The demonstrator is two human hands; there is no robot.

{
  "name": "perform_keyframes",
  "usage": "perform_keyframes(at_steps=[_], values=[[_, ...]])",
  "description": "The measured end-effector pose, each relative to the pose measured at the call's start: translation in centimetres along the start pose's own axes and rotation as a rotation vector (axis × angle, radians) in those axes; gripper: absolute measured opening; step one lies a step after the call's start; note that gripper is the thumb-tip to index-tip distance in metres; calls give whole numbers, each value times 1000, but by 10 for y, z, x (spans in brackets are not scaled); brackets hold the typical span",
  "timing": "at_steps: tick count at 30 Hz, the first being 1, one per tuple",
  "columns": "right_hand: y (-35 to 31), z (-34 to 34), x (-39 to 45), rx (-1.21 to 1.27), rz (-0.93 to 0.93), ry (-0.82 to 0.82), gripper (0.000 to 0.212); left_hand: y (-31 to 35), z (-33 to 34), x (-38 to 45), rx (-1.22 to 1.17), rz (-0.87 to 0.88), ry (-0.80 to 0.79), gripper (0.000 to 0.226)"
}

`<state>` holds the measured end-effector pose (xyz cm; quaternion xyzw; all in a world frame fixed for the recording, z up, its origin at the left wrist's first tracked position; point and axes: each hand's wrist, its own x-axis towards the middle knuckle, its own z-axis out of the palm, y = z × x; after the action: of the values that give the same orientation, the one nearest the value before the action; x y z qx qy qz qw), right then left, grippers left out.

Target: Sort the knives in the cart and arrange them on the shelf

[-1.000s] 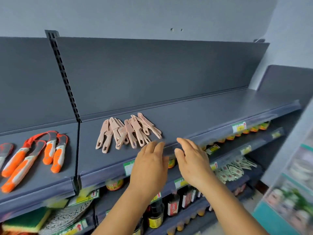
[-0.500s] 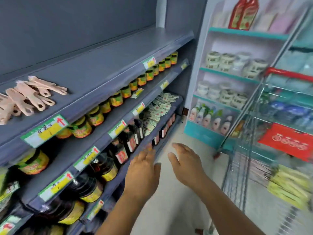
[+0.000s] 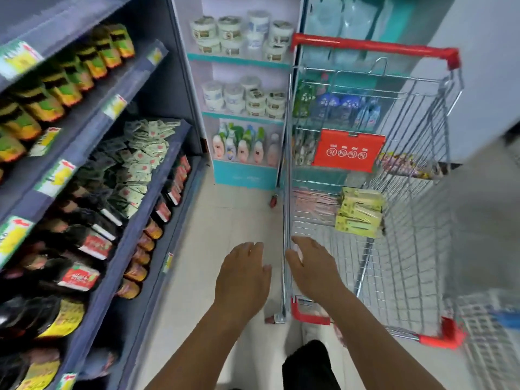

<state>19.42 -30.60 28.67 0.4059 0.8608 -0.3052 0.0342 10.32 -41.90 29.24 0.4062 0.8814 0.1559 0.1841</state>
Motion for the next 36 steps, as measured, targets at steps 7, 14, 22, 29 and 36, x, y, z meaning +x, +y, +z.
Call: perform_keyframes(at_steps=[7, 14, 22, 29, 36], values=[[105, -36, 63, 72, 78, -65, 42, 85, 52, 75, 9, 26, -116, 43], [190, -64, 154, 50, 102, -124, 44, 138, 115, 165, -7, -65, -256, 51], [238, -54, 255, 67, 100, -162, 41, 141, 176, 260, 8, -191, -281, 55], [267, -9, 333, -7, 54, -216, 50, 115, 236, 324, 37, -249, -353, 60], [293, 42, 407, -218, -46, -297, 61, 92, 298, 370, 225, -121, -403, 66]])
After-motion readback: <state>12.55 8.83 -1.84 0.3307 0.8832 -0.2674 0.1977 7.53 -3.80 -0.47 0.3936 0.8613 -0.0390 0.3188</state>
